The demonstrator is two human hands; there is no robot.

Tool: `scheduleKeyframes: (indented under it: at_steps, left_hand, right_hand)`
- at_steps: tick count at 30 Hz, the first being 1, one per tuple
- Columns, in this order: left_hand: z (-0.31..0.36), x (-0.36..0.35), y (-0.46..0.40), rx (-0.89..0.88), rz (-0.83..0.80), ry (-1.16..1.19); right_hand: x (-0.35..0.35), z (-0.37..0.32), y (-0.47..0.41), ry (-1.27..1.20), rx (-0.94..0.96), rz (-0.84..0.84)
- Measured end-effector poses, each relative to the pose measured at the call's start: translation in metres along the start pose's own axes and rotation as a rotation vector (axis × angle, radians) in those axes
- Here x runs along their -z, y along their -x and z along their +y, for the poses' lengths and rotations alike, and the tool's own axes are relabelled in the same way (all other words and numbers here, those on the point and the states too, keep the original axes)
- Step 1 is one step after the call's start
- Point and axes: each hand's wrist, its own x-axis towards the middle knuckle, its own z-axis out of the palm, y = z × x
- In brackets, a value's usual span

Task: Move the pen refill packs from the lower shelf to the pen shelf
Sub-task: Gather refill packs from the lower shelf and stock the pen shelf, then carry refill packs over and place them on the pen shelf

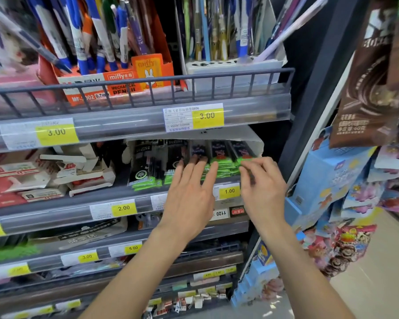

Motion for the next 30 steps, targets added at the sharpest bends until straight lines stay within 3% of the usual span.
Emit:
scheduleKeyframes:
  at_steps: [2,6,10,14,24,30]
  left_hand:
    - [0.001,-0.001,0.001,0.006,-0.041,-0.019]
    - [0.004,0.003,0.001,0.036,-0.052,-0.028]
    - [-0.005,0.009,0.02,0.077,0.139,0.076]
    - [-0.04,0.007,0.086,0.232,0.274,0.167]
    - [-0.168,0.04,0.341,0.777,0.113,0.046]
    - [-0.263,0.07,0.432,0.933,-0.004,0.039]
  right_hand:
    - [-0.005,0.004,0.0,0.058,0.079,-0.016]
    - [-0.007,0.007,0.003,0.097,0.056,-0.013]
    - [-0.008,-0.005,0.022,0.015,0.03,0.026]
    - [-0.024,-0.035,0.061,-0.127,0.045,0.025]
    - [-0.118,-0.209,0.186,-0.5,0.196,-0.485]
    - [-0.19,-0.325,0.253,-0.445,0.24,-0.798]
